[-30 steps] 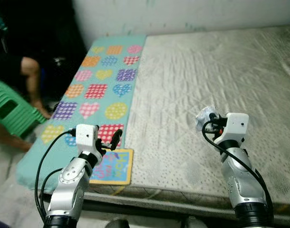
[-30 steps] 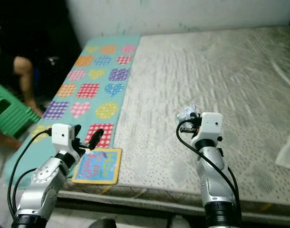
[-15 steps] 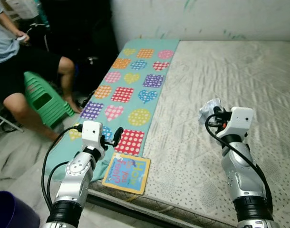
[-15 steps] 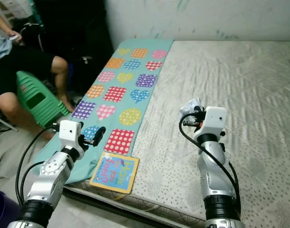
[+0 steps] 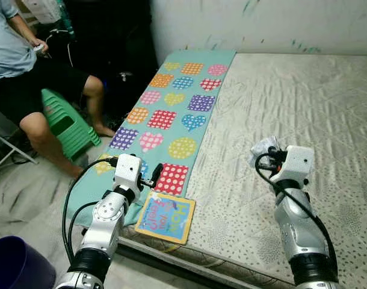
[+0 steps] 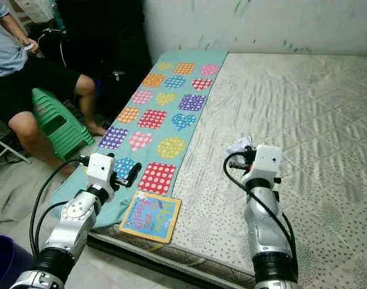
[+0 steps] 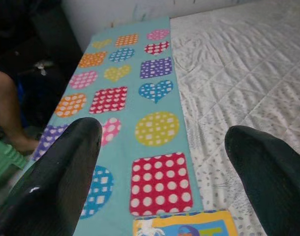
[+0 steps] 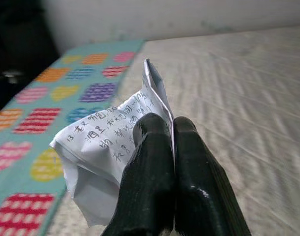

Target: Clean up the room

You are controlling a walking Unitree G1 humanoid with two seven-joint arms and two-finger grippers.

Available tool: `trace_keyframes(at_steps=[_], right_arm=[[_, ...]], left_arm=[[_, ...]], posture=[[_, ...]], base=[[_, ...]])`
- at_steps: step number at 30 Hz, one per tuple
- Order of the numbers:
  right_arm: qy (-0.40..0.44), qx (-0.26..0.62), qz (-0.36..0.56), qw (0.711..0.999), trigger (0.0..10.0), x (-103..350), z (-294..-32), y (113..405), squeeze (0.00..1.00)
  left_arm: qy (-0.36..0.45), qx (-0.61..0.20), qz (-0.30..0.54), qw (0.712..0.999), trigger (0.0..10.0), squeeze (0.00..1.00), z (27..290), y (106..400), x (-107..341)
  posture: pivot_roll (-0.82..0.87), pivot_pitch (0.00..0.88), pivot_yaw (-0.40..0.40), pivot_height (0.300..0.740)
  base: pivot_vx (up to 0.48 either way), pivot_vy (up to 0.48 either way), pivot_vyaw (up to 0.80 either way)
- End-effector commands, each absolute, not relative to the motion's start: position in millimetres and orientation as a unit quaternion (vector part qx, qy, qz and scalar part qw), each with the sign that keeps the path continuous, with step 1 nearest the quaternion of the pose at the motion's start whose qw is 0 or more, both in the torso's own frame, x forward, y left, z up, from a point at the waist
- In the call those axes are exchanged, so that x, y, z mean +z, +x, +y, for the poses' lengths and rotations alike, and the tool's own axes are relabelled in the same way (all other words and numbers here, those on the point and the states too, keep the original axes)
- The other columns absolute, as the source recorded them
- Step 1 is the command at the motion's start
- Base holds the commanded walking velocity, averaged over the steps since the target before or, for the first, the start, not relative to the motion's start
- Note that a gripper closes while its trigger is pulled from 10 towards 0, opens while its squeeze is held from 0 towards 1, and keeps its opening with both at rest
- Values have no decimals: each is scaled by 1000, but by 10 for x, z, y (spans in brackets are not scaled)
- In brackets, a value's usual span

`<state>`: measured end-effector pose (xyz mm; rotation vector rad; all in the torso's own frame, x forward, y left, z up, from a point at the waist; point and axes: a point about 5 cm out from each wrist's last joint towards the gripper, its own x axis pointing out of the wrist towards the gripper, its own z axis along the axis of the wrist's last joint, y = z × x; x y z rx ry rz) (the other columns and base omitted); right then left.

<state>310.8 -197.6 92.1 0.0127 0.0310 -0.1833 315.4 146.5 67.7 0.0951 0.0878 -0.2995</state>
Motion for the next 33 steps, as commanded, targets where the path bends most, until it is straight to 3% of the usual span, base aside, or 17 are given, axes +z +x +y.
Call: trace_keyframes(at_steps=[1,10,23,33], right_arm=[[4,-94,-1,996,10000,964,-1961,3089,0],[-7,-96,3,995,10000,866,-2031,2847,0],[51,-68,-3,996,10000,915,-1831,2949,0],[61,-18,2,998,10000,959,-1621,3071,0]], left_arm=[[54,-128,40,990,10000,0,1596,3148,685],[71,-135,30,988,10000,0,1679,3022,680],[77,-111,30,990,10000,0,1739,2866,696],[74,-66,28,995,10000,0,1875,2837,755]], posture=[[-324,0,216,740],[-303,0,204,740],[-232,0,176,740],[-154,0,99,740]], base=[[0,0,0],[0,0,0],[0,0,0],[0,0,0]])
